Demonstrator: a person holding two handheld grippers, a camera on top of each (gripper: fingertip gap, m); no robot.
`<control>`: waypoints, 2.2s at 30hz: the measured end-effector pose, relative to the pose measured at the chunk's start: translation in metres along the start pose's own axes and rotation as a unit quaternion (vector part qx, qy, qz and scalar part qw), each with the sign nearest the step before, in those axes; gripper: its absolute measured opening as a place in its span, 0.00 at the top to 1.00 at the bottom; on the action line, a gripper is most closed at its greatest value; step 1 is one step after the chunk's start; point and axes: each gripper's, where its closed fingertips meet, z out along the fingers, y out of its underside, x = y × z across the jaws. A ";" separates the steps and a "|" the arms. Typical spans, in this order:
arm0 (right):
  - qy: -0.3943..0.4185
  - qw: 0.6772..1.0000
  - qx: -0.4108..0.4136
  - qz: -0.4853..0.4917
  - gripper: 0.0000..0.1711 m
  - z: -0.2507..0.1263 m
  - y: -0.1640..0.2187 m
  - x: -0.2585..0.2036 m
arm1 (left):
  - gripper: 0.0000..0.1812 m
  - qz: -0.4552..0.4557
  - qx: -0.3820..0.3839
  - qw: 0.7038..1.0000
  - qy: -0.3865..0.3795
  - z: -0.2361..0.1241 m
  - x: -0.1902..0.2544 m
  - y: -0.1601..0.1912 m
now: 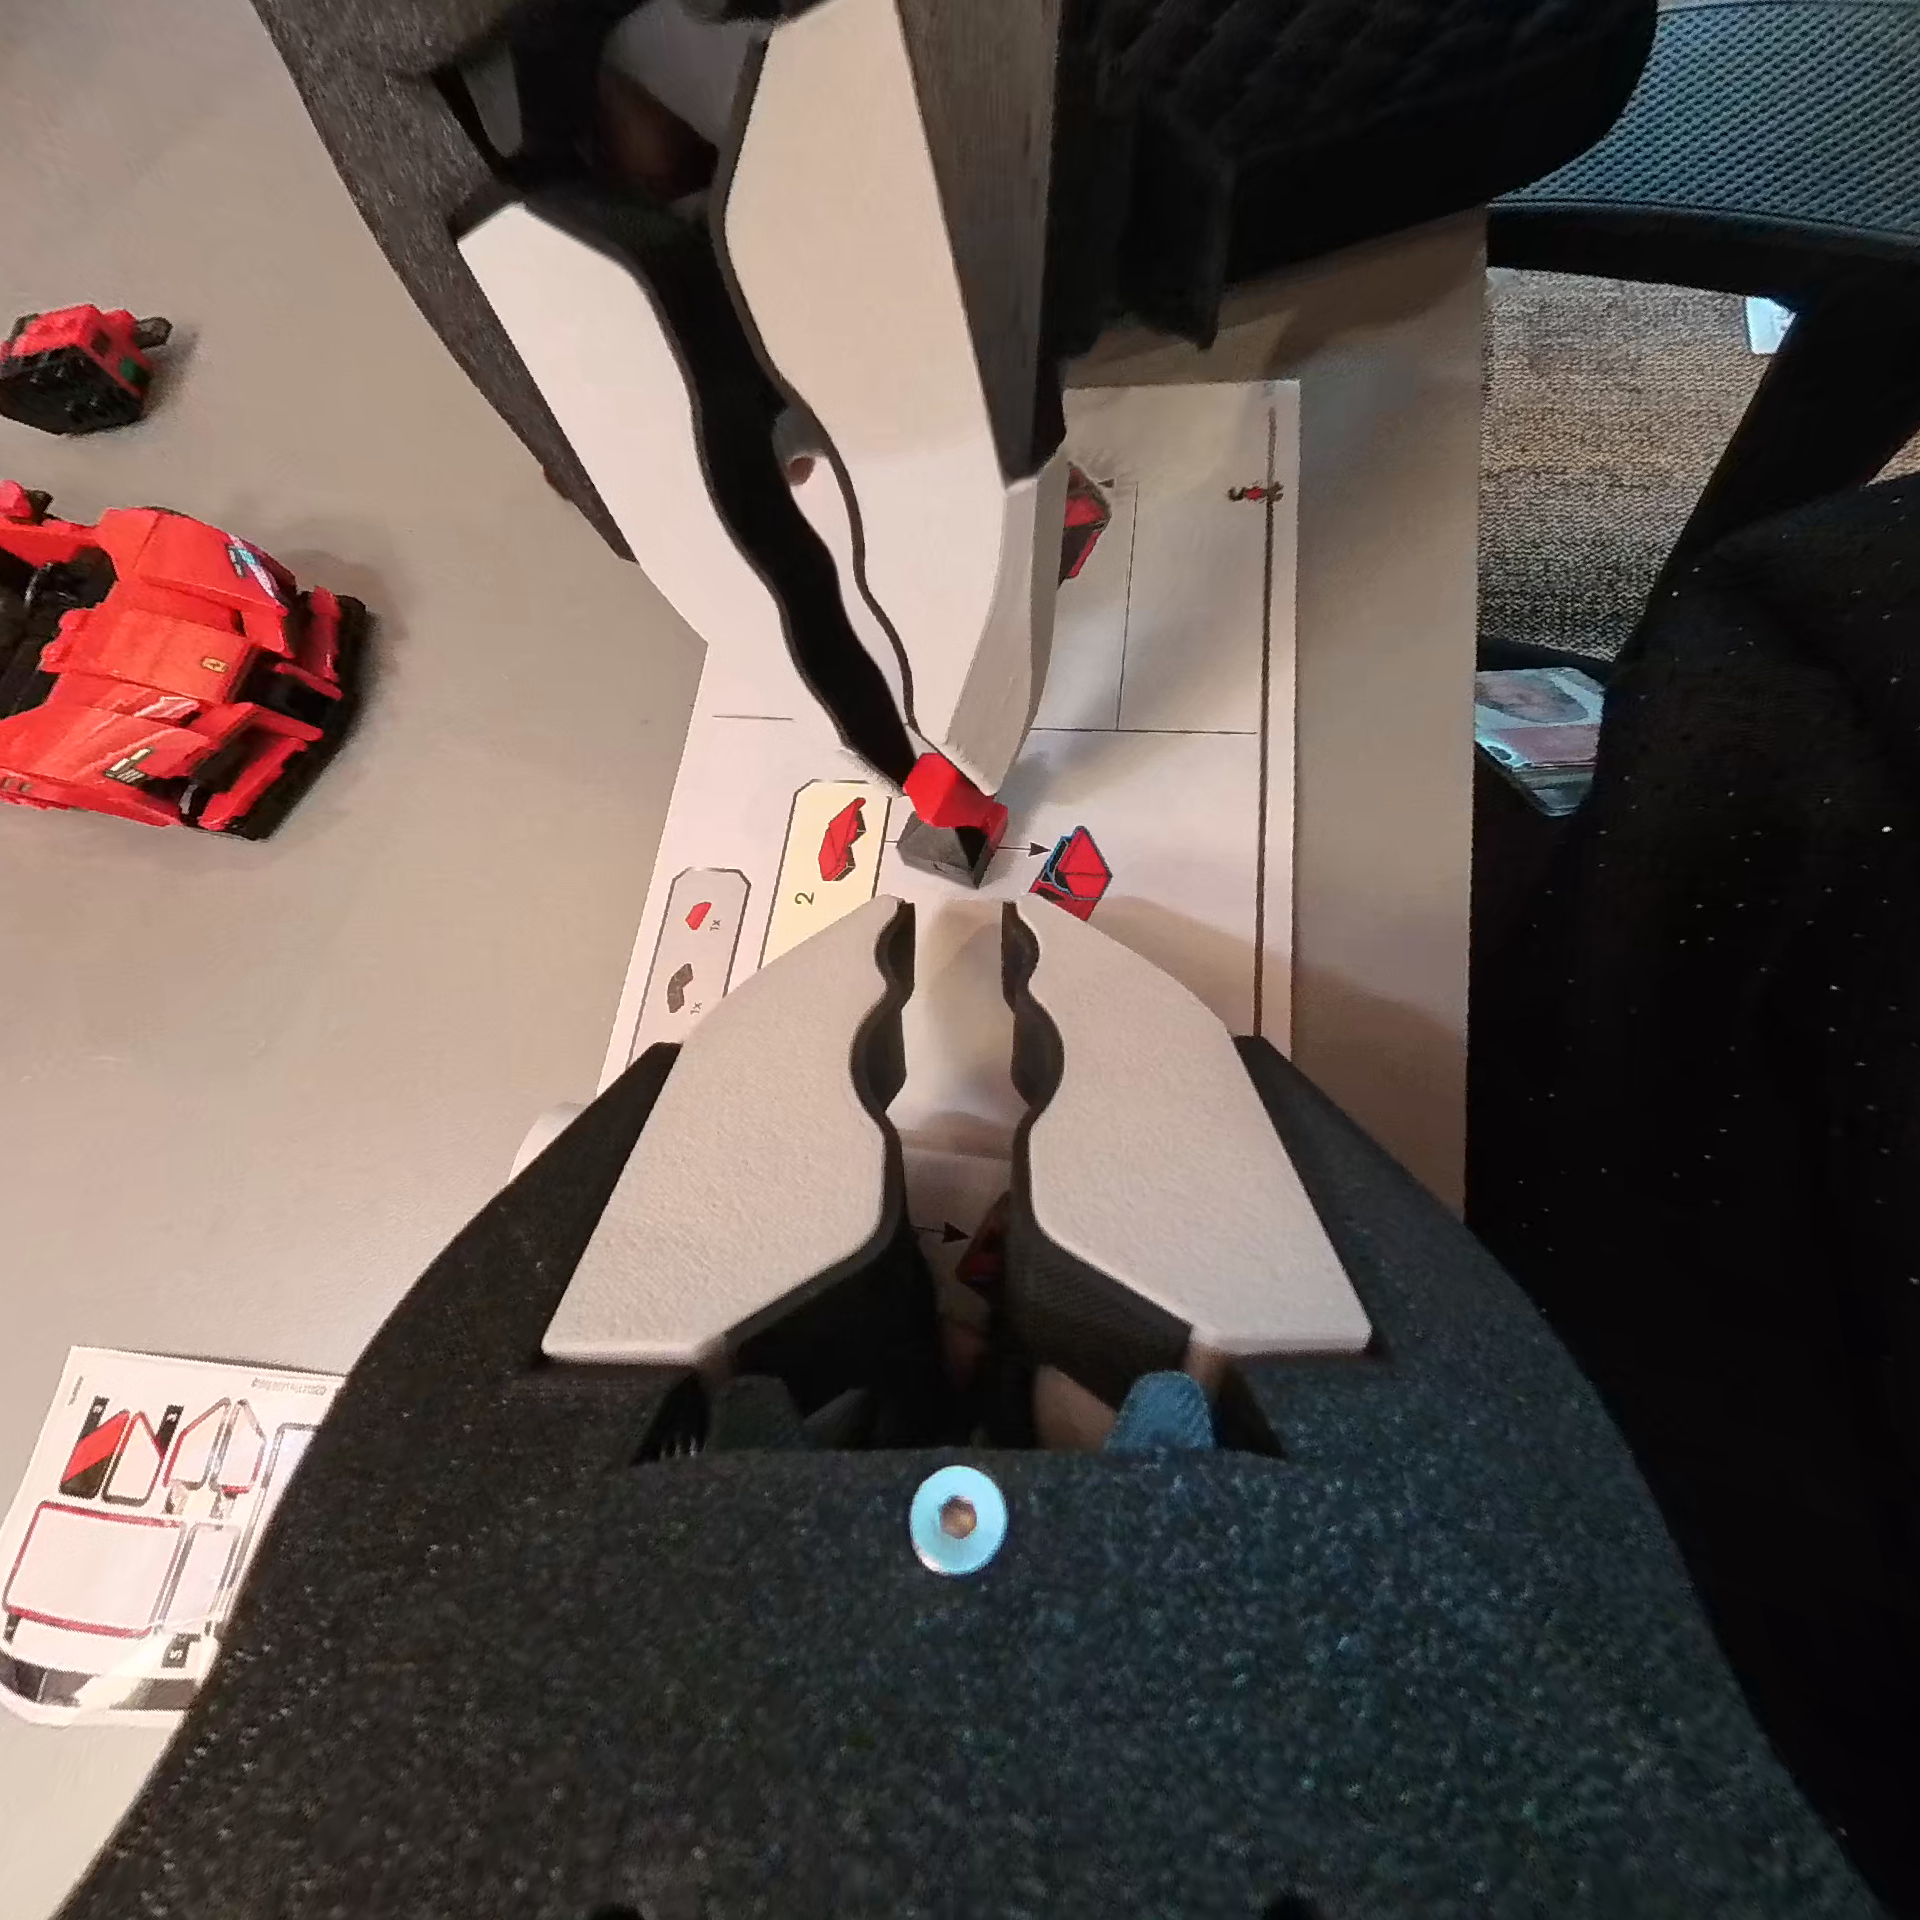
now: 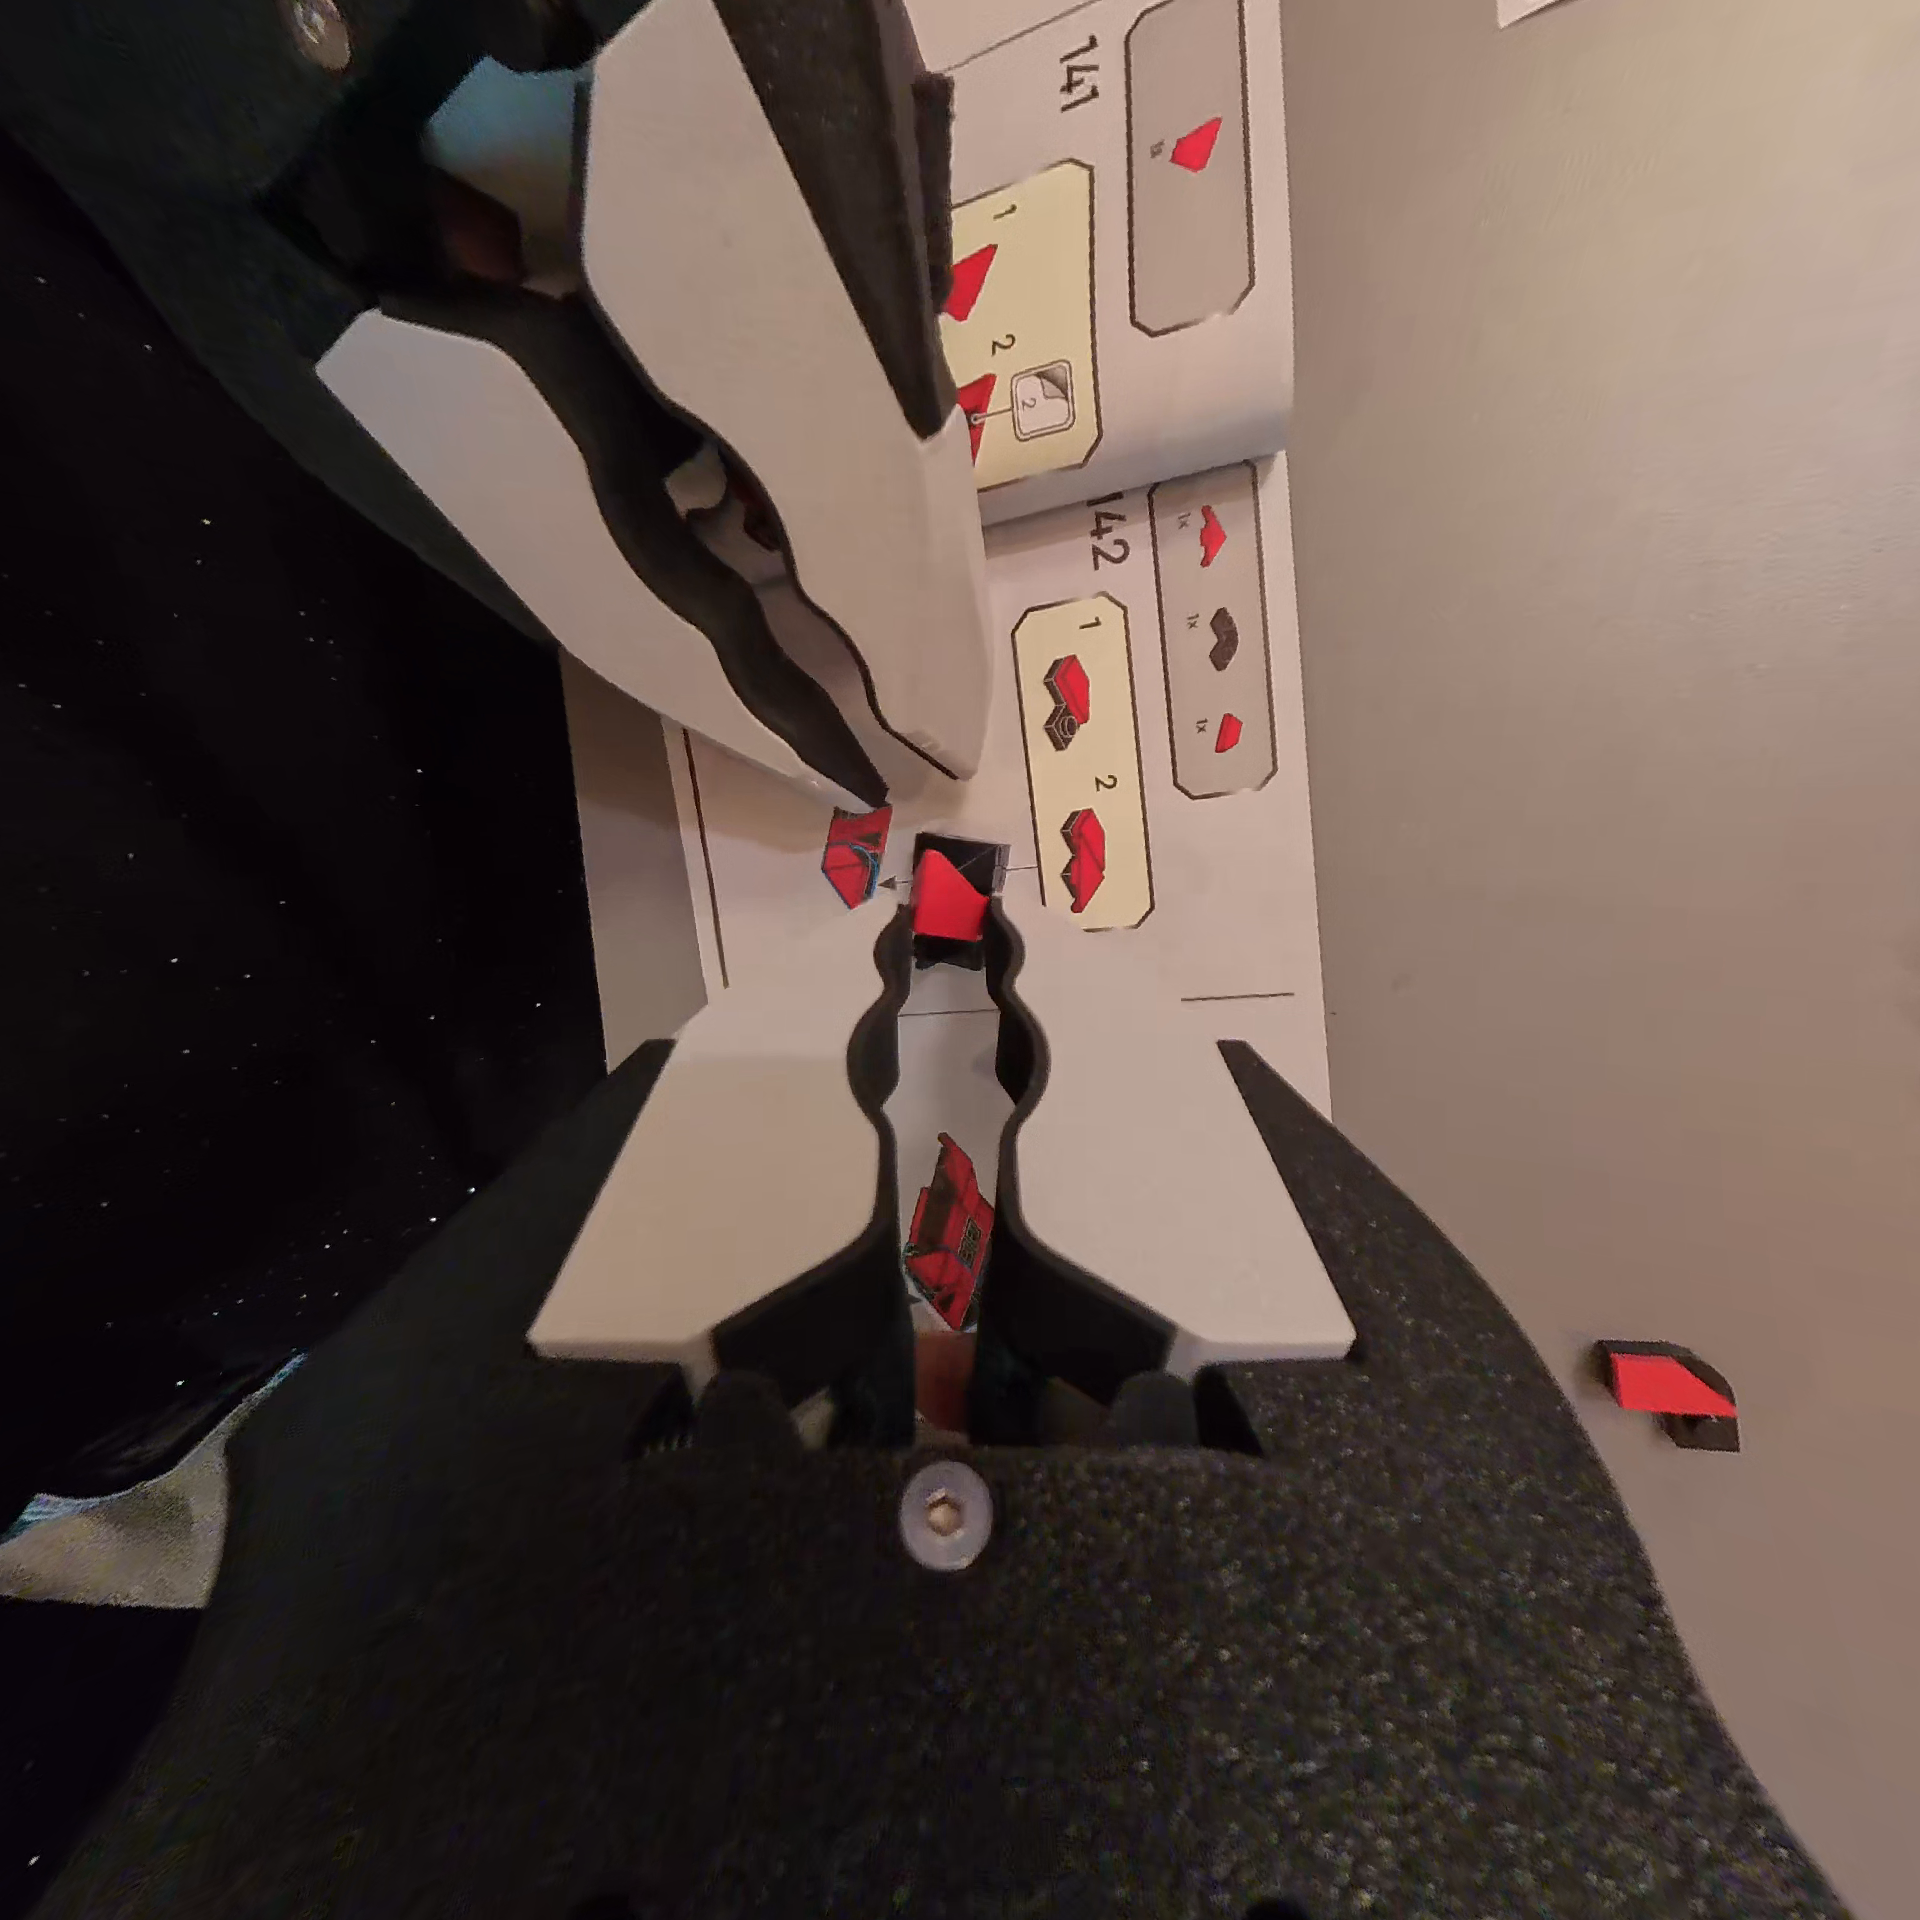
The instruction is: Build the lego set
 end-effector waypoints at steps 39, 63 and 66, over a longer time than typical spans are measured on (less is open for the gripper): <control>0.015 0.999 0.040 0.012 0.96 -0.015 0.004 0.002 | 0.93 0.007 -0.013 1.000 -0.003 0.004 0.000 0.002; 0.069 0.997 0.021 -0.002 0.94 -0.003 0.002 0.001 | 0.96 0.027 -0.018 0.999 -0.008 0.009 -0.001 -0.003; 0.075 0.997 0.024 -0.001 0.92 -0.008 0.001 0.002 | 0.96 0.026 -0.013 1.000 -0.009 0.008 -0.001 -0.004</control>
